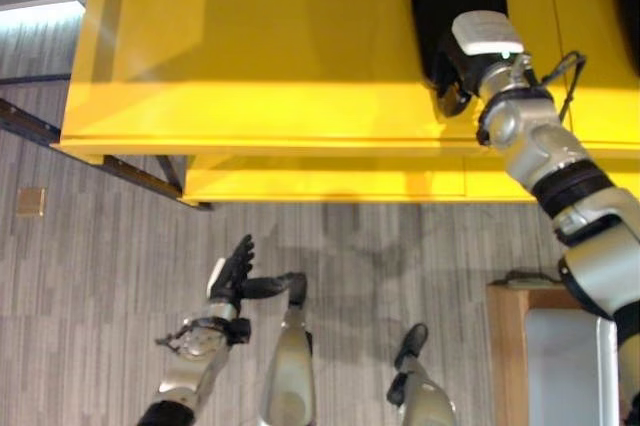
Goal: Move parts from the plastic box to the shelf.
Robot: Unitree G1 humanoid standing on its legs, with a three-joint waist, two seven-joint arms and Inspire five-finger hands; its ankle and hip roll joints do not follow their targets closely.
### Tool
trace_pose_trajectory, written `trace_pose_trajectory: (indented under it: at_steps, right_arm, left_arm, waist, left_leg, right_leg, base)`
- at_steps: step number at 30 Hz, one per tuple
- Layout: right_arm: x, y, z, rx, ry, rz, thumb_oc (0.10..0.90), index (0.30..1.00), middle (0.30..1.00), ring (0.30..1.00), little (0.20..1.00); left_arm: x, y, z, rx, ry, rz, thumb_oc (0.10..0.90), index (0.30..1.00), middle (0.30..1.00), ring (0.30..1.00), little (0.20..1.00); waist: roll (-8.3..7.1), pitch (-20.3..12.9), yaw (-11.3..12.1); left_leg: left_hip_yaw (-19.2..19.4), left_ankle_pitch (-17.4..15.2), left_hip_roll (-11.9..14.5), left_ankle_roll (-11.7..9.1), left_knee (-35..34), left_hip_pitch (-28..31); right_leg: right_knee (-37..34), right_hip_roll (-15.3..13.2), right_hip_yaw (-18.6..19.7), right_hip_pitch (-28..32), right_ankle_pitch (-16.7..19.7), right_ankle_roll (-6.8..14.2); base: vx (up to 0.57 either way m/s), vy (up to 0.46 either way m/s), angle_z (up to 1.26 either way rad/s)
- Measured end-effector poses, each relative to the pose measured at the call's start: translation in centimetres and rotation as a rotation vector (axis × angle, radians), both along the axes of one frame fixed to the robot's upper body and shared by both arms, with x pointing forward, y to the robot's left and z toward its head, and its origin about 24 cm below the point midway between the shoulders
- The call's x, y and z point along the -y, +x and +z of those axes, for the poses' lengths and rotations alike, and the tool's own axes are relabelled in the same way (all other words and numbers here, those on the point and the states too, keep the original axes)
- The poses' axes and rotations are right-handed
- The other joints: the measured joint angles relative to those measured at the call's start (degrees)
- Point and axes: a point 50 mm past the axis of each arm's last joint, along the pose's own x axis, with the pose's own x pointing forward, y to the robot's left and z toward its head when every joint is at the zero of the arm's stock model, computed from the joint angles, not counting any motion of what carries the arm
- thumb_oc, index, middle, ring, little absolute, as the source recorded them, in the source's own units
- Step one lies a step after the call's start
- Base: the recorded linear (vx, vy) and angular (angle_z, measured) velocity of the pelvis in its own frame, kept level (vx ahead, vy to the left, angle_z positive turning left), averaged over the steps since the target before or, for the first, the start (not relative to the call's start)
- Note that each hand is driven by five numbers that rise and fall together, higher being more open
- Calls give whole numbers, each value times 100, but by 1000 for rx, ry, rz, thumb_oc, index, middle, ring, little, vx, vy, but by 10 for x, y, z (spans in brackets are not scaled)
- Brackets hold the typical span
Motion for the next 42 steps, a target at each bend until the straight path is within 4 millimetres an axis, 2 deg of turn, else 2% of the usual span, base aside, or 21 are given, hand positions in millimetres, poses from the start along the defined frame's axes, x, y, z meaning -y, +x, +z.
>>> trace_pose_trajectory:
  at_steps: [5, 6, 7, 21, 27, 30, 37, 42]
  right_arm:
    - [-1, 0, 7, 17, 0, -1, 400, 300, 300, 300, 300]
    - [-1, 0, 8, 18, 2, -1, 588, 564, 564, 564, 564]
    - [0, 0, 8, 17, 8, -3, 900, 1000, 1000, 1000, 1000]
    - [-5, -2, 12, 38, 43, 21, 900, 1000, 1000, 1000, 1000]
    - [-34, -13, 29, 116, 40, 156, 900, 1000, 1000, 1000, 1000]
    - [-38, -18, 37, 147, 55, 184, 900, 1000, 1000, 1000, 1000]
    - [-50, -49, 74, 314, 45, 311, 900, 1000, 1000, 1000, 1000]
    - [-48, -72, 83, 425, 64, 370, 900, 1000, 1000, 1000, 1000]
  left_arm:
    - [0, 0, 0, 2, 0, 1, 900, 1000, 1000, 1000, 1000]
    - [0, 1, 1, 2, 0, 1, 900, 1000, 1000, 1000, 1000]
    - [0, 1, 1, 3, 0, 0, 900, 1000, 1000, 1000, 1000]
    - [0, 1, 1, 6, 0, 3, 900, 1000, 1000, 1000, 1000]
    - [0, 2, 3, 13, 0, 7, 900, 1000, 1000, 1000, 1000]
    - [0, 3, 5, 20, -1, 6, 900, 1000, 1000, 1000, 1000]
    - [-1, 4, 7, 29, 3, 9, 900, 1000, 1000, 1000, 1000]
    - [-2, 4, 9, 35, 5, 15, 900, 1000, 1000, 1000, 1000]
  waist:
    - [27, 1, 55]
    - [32, 0, 65]
    - [39, 2, 83]
    - [42, 3, 67]
    - [45, 4, -72]
    - [46, 5, -72]
    - [46, 7, -120]
    - [43, 9, -234]
  left_leg:
    - [-1, 0, -4, 0, -13, 0]
    - [-2, 0, -4, 0, -13, -1]
    - [-3, 0, -5, 0, -13, -1]
    - [-2, -1, -6, 0, -14, -2]
    - [6, -1, -5, 0, -14, -9]
    - [11, -1, -5, 0, -14, -12]
    - [63, -1, 3, 0, -13, -15]
    - [95, -2, 6, 1, -5, 3]
  right_leg:
    - [-14, 0, -12, 4, -1, 0]
    - [-14, 0, -12, 4, 0, 0]
    - [-13, 0, -12, 4, -1, -1]
    - [-11, -1, -8, -3, -2, -3]
    - [-10, -1, -1, -14, -1, -1]
    - [-3, -2, 5, -24, -1, -1]
    - [60, -12, 78, -97, 14, 23]
    - [109, -24, 128, -130, 13, 22]
  base:
    - [0, 0, 0]
    - [0, 0, 0]
    - [0, 0, 0]
    - [0, 0, 0]
    - [0, 0, 0]
    - [0, 0, 0]
    - [-6, -4, -3]
    - [-4, -7, -2]
